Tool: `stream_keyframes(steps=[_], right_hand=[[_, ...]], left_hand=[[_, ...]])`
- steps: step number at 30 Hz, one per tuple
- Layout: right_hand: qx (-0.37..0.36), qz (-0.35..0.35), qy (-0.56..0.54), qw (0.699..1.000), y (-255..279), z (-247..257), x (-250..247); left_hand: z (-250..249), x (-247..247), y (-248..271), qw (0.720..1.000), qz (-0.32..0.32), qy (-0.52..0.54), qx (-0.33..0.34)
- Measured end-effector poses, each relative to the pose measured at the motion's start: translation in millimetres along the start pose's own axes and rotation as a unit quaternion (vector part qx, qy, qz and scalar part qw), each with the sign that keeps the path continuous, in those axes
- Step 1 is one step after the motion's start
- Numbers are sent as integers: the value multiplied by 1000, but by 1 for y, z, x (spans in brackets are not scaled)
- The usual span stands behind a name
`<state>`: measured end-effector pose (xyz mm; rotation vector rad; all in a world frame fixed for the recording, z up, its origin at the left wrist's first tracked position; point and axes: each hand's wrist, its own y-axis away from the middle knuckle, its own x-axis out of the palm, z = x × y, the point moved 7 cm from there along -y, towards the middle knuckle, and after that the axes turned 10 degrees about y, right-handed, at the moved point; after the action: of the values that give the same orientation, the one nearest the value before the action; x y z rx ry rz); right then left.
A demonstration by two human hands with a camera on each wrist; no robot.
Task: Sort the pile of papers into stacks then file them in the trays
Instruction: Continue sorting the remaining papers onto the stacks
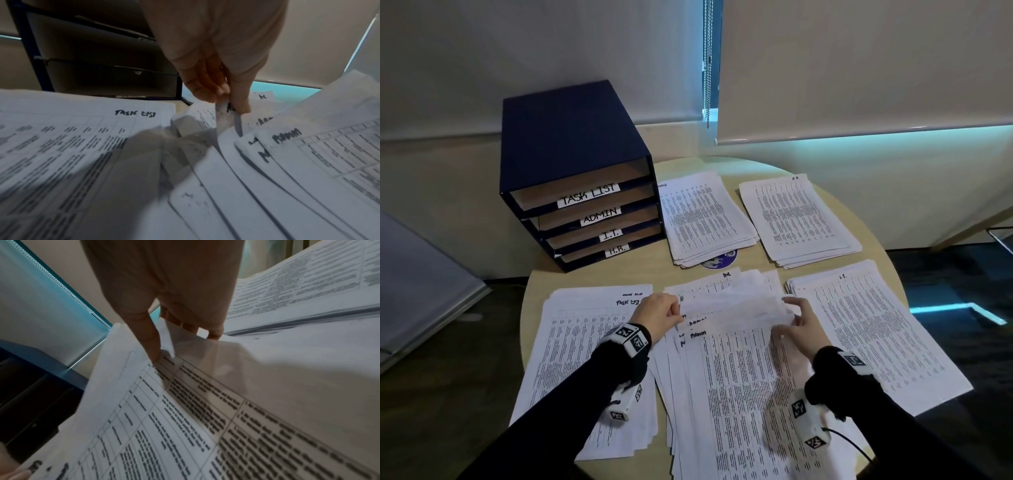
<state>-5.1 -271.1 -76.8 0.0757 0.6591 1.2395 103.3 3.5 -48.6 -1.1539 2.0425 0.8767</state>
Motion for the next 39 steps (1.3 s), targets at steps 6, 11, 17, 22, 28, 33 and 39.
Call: stream_keyframes(steps=[6, 11, 17, 22, 28, 33, 39], right_hand=[[-18, 48, 56, 997, -4, -3, 5], [-22, 18, 76, 997, -4, 4, 6], [-16, 26, 36, 999, -3, 6, 10], [-22, 40, 20, 999, -1, 3, 11], [-23, 52, -8, 998, 4, 5, 5], [10, 12, -19, 1000, 0, -5, 1], [26, 27, -21, 999, -4, -16, 1]], left_hand=[[-11, -1, 1, 996, 18, -72, 57], [-14, -5, 13, 994, -13, -28, 100], [-18, -4, 31, 992, 36, 105, 58], [5, -5, 18, 970, 5, 234, -71], [7, 2, 13, 986, 19, 137, -95], [-5, -2, 11, 993, 37, 109, -36], [-6, -1, 24, 963, 90, 252, -36]])
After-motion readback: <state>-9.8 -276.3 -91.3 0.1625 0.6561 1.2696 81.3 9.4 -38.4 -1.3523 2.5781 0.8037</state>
